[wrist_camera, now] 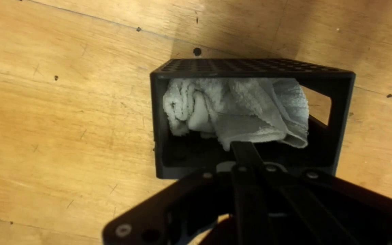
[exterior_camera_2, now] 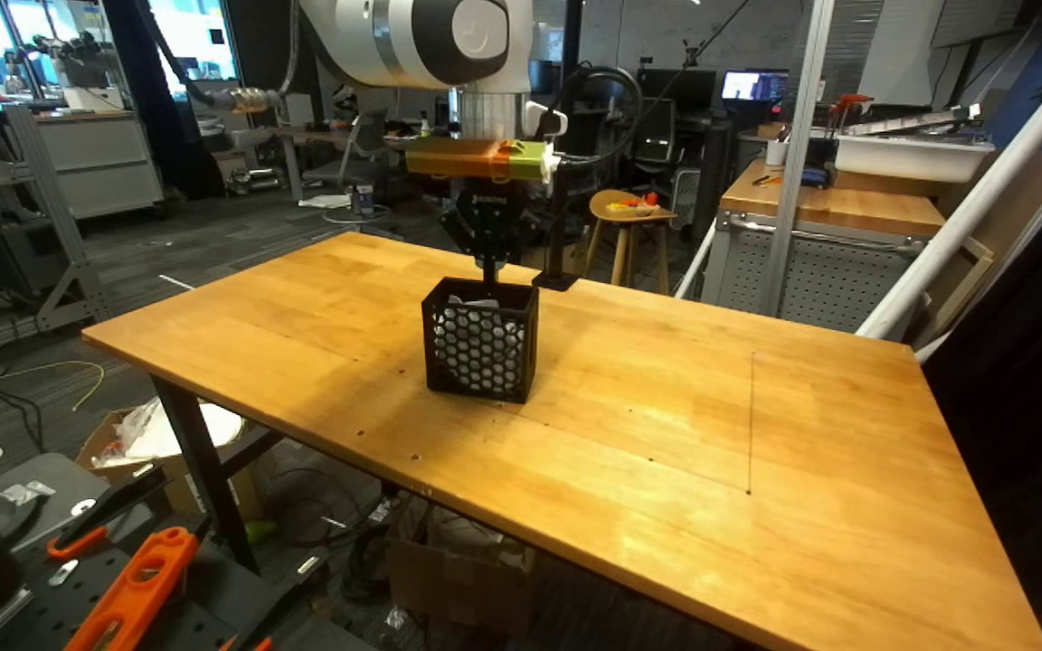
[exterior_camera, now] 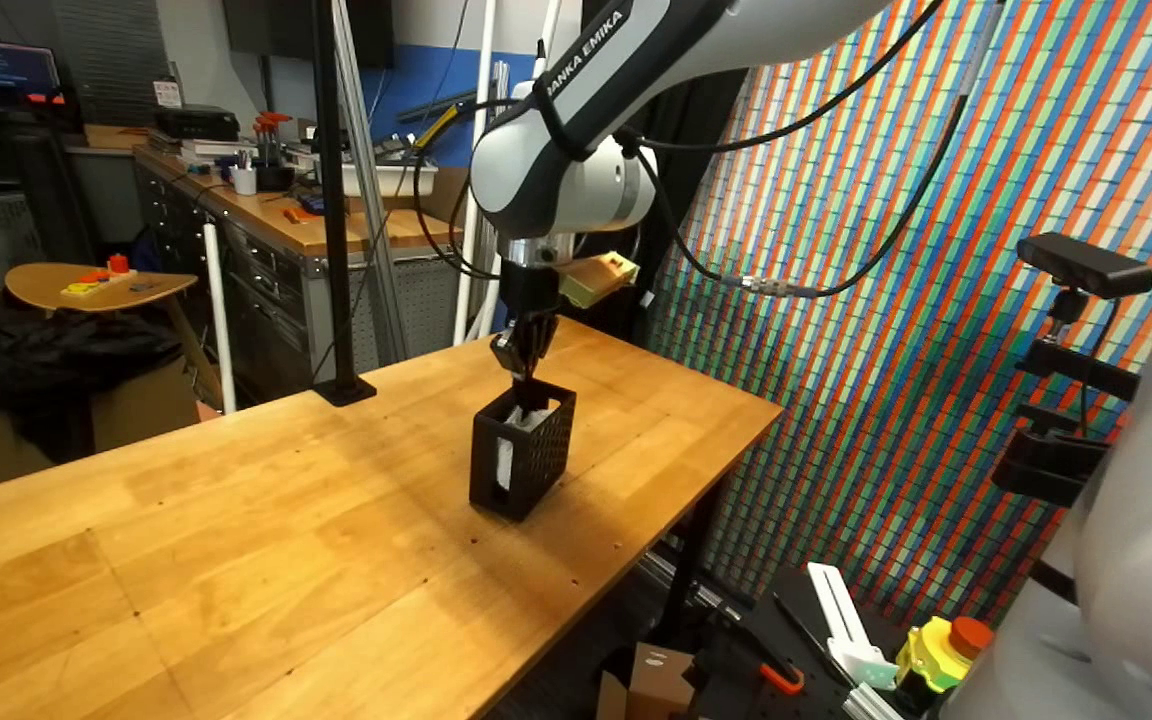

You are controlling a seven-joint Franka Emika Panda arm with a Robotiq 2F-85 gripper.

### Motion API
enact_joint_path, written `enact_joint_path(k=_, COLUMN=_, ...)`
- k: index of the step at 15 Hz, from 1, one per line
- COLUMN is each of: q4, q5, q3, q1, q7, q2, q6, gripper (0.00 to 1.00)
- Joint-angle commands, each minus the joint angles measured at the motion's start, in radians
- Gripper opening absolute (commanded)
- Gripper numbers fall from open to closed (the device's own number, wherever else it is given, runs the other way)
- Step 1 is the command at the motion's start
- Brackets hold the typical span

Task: Put the white towel in the black box

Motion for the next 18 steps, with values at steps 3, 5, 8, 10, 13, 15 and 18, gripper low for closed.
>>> enact_joint_path(k=3, q4=-0.045, q5=-0.042, q3=-0.007, q1=0.047, q7=0.104, q2=-0.118, q6=-0.025, gripper=0.01)
enact_joint_path(k=5, q4=-0.054, q5=-0.047, q3=-0.006, q1=0.057, q7=0.128, q2=-0.148, q6=-0.025, gripper=0.01)
enact_joint_path(k=8, q4=-0.068, q5=-0.06, q3=-0.006, q1=0.066, q7=0.161, q2=-0.182, q6=-0.023, gripper=0.01)
enact_joint_path(k=10, q4=-0.078, q5=-0.059, q3=-0.007, q1=0.069, q7=0.171, q2=-0.2, q6=-0.023, gripper=0.02)
enact_joint_path(k=13, q4=-0.096, q5=0.004, q3=-0.006, q1=0.073, q7=0.139, q2=-0.23, q6=-0.016, gripper=0.29)
enact_joint_path(k=15, q4=-0.07, q5=-0.021, q3=-0.01, q1=0.072, q7=0.147, q2=-0.187, q6=-0.02, gripper=0.1)
enact_joint_path(k=18, q4=-0.079, q5=-0.018, q3=-0.01, q1=0.075, q7=0.148, q2=-0.2, q6=-0.02, gripper=0.29)
